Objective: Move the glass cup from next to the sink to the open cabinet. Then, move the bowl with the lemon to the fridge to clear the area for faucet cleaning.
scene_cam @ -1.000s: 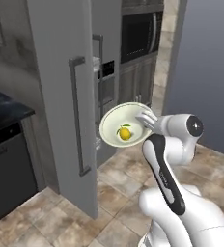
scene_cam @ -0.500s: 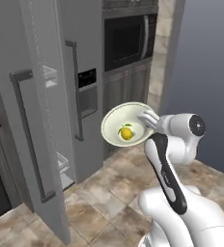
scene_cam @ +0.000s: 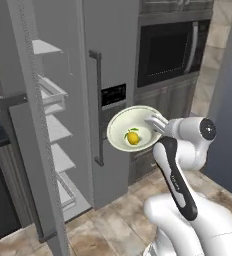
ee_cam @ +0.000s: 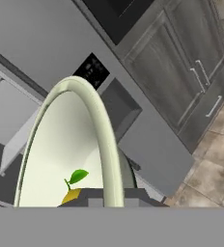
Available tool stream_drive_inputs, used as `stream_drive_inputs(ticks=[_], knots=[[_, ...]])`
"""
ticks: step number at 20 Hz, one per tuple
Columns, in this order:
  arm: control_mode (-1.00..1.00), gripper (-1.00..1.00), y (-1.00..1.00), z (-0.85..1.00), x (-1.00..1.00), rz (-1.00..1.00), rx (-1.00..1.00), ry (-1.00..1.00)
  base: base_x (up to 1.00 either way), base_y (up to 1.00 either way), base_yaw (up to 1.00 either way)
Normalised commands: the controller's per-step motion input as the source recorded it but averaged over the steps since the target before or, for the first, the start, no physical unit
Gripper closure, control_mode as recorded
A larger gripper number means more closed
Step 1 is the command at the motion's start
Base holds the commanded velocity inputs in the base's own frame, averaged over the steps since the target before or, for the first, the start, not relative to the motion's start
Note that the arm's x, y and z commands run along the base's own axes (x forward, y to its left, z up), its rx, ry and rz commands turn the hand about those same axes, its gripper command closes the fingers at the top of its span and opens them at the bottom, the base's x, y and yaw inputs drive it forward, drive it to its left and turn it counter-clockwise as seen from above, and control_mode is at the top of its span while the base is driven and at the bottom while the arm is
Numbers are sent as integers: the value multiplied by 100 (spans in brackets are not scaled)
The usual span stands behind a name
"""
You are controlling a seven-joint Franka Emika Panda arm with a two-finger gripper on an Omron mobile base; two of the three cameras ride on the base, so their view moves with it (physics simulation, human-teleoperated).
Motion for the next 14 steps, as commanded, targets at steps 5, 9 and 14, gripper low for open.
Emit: stream_drive_inputs(ticks=[5,9,14], knots=[[100,100,0,0,0,0,0,0,64,0,33],[100,100,0,0,0,0,0,0,26,0,22],[100,100,0,0,0,0,0,0,22,-2,14]])
